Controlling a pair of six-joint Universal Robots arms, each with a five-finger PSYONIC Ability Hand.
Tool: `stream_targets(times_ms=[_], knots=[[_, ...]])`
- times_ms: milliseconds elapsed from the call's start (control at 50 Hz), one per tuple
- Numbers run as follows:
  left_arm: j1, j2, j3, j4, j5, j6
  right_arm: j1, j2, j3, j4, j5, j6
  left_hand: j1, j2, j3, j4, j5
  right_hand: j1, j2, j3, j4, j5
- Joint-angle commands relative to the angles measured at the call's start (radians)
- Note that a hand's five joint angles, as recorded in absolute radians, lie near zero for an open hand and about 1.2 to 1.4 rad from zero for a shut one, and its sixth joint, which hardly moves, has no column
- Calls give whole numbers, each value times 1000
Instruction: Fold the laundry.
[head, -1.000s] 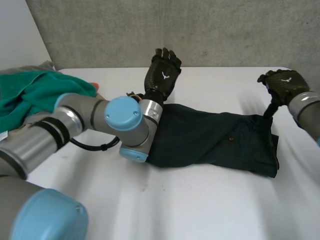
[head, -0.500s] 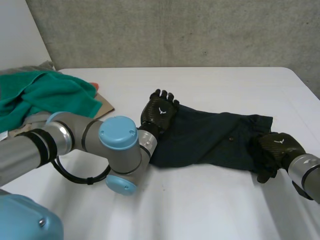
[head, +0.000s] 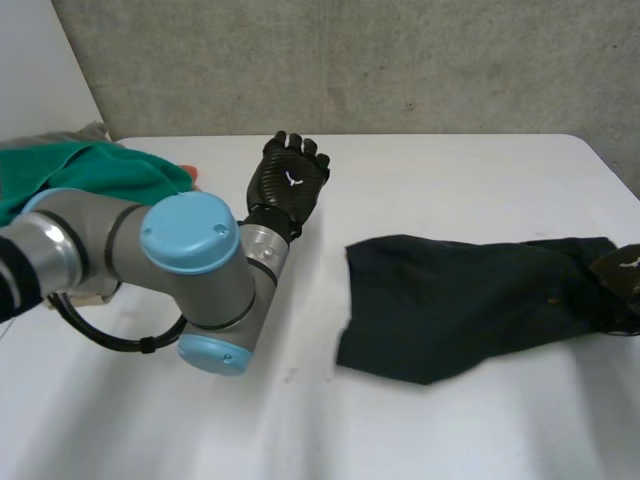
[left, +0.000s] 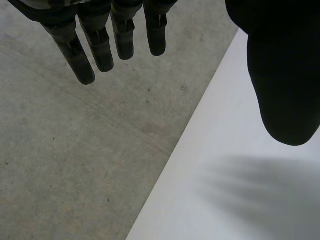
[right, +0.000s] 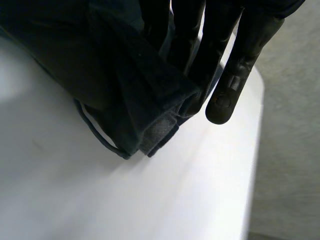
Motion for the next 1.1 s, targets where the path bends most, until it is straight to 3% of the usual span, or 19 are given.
stream_targets(times_ms=[20,120,200,280,400,420,440,500,660,740,800,900,980,1100], knots=[[3,58,-73,0,1,-41,200,-2,-133,-17,-16,-101,-32,-26,-36,-22,-16,466,220,225,211,255],[2,65,-100,-2,0,-44,414,16,-176,-35,-107,-108,-32,-26,-36,-22,-16,466,220,225,211,255],[3,95,-139,-2,-2,-49,570,47,-111,-31,-285,-180,-32,-26,-36,-22,-16,466,220,225,211,255],[3,130,-171,0,-4,-77,630,52,-48,-31,-368,-245,-29,-23,-33,-19,-13,466,220,225,211,255],[2,154,-163,0,-2,-112,635,49,-53,-28,-373,-205,-29,-23,-33,-19,-13,466,220,225,211,255],[2,156,-160,0,-4,-113,636,49,-57,-28,-375,-188,-29,-23,-33,-19,-13,377,131,136,122,166],[0,158,-153,1,-4,-115,636,49,-66,-28,-375,-139,-26,-20,-30,-16,-10,-168,-413,-408,-422,-379],[-5,161,-134,3,-5,-117,629,38,-77,-28,-378,-41,-23,-17,-27,-13,-7,-747,-993,-988,-1002,-958],[-75,161,-57,1,-59,-167,492,-100,-145,-17,-362,520,-11,-6,-16,-2,5,-756,-1002,-997,-1011,-967],[-116,156,-33,-5,-62,-189,410,-119,-204,73,-356,680,-8,-3,-13,1,8,-756,-1002,-997,-1011,-967],[-146,150,-24,-28,-63,-207,371,-103,-254,153,-359,694,-8,-3,-13,1,8,-756,-1002,-997,-1011,-967],[-225,122,-5,-106,-101,-277,362,43,-401,309,-318,689,3,9,-1,13,19,-756,-1002,-997,-1011,-967],[-245,90,12,-152,-180,-331,366,163,-527,379,-252,662,3,9,-1,13,19,-756,-1002,-997,-1011,-967],[-244,46,7,-215,-224,-356,437,318,-681,432,-200,607,-3,3,-7,7,14,-756,-1002,-997,-1011,-967]])
